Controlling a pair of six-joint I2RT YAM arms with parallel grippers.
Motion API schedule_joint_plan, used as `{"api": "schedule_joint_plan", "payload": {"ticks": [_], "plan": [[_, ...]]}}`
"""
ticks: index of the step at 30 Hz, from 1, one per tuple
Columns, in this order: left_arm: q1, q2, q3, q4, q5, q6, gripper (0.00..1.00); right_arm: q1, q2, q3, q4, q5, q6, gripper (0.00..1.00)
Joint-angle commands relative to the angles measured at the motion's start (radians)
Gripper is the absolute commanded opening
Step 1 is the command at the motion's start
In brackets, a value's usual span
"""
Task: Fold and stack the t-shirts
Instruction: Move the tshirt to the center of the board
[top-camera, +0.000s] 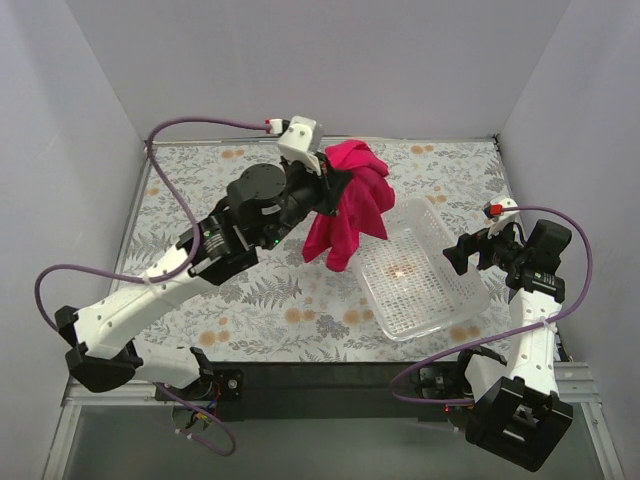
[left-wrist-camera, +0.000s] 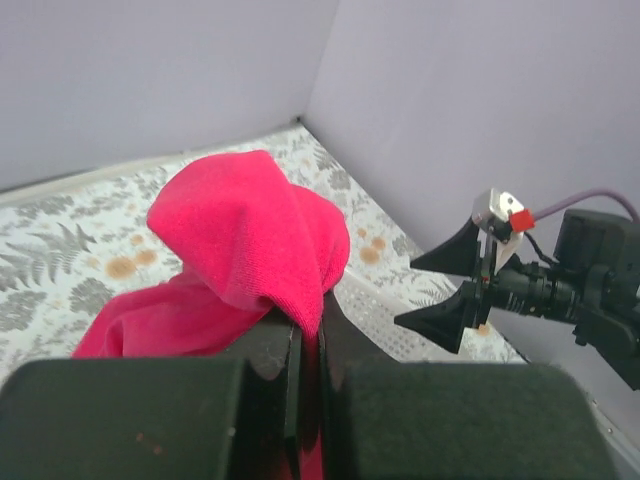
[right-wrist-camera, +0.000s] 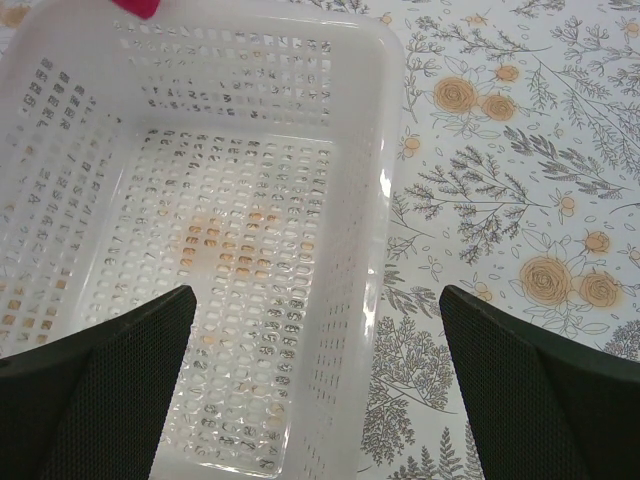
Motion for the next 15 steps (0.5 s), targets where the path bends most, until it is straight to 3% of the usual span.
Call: {"api": "schedule_joint_plan", "payload": {"ticks": [1,10,15], "plan": [[0.001,-0.053,0.032,-0.051,-0.081,0.061,0.00,-0.003,-0.010,-0.001,0.028,-0.028,0.001,0.98],[0.002,-0.108,0.143,-0.088,-0.159,0.185,0.00,-0.003,0.003,-0.005,0.026,-0.031,-0.003,0.98],[0.002,-0.126,0.074,-0.091,-0.196,0.193,0.00,-0.003,0.009,-0.007,0.026,-0.032,-0.007,0.98]]}}
